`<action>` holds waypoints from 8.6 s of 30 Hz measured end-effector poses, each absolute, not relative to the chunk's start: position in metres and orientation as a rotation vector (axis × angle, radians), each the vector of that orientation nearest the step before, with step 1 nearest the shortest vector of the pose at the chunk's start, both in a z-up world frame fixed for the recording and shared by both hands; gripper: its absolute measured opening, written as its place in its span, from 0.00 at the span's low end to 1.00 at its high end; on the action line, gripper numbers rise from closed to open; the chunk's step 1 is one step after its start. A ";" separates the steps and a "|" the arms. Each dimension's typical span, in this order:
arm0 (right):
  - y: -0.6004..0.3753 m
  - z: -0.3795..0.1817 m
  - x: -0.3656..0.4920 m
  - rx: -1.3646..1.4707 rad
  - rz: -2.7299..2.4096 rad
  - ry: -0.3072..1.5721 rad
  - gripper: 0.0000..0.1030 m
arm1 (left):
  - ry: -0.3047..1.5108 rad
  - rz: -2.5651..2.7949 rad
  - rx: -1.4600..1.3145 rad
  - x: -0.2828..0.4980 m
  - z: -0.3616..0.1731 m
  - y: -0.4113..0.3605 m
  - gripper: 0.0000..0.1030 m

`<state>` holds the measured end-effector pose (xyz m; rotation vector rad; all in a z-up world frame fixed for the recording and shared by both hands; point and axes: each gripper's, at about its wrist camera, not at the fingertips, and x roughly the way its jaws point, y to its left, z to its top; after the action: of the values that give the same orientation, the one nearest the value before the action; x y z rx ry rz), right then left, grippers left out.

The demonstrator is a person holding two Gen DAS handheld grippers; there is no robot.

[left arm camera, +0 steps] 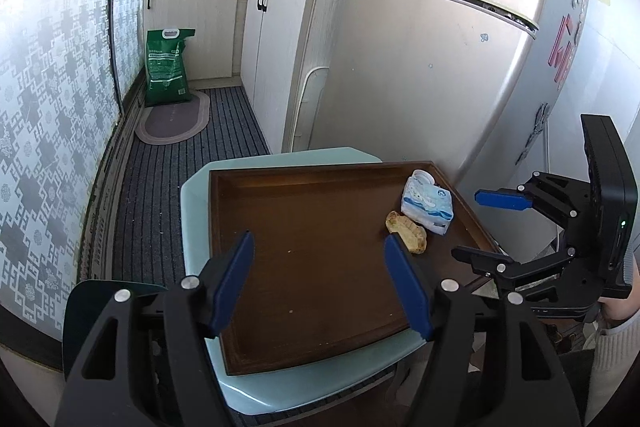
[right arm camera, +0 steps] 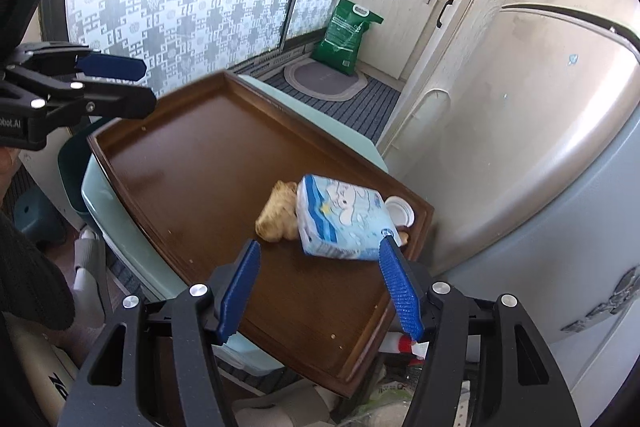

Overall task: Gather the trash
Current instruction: 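Grasp the blue-and-white wipes pack with the right tool, then grasp the ginger root with the left tool while the right tool lifts the wipes pack, then drop the ginger into the teal bin with the left tool while the right tool holds the pack, then lower the wipes pack into the teal bin and open the right tool, then move both tools back toward the wooden tray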

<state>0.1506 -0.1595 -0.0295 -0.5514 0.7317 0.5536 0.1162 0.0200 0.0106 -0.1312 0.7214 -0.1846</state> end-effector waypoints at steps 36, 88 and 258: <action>-0.181 -0.018 0.177 -0.335 0.616 0.701 0.09 | 0.825 -0.279 -0.051 0.138 -0.019 -0.037 0.72; -0.210 0.020 0.174 0.035 0.817 0.664 0.09 | 0.746 -0.175 -0.084 0.156 -0.005 -0.022 0.45; -0.007 0.004 0.130 -0.379 0.754 0.696 0.38 | 0.482 0.097 -0.174 0.034 0.085 0.133 0.42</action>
<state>0.1297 -0.0071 0.0045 -0.3790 0.6956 0.7541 0.0343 0.1325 0.0852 -0.1736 0.4819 0.0968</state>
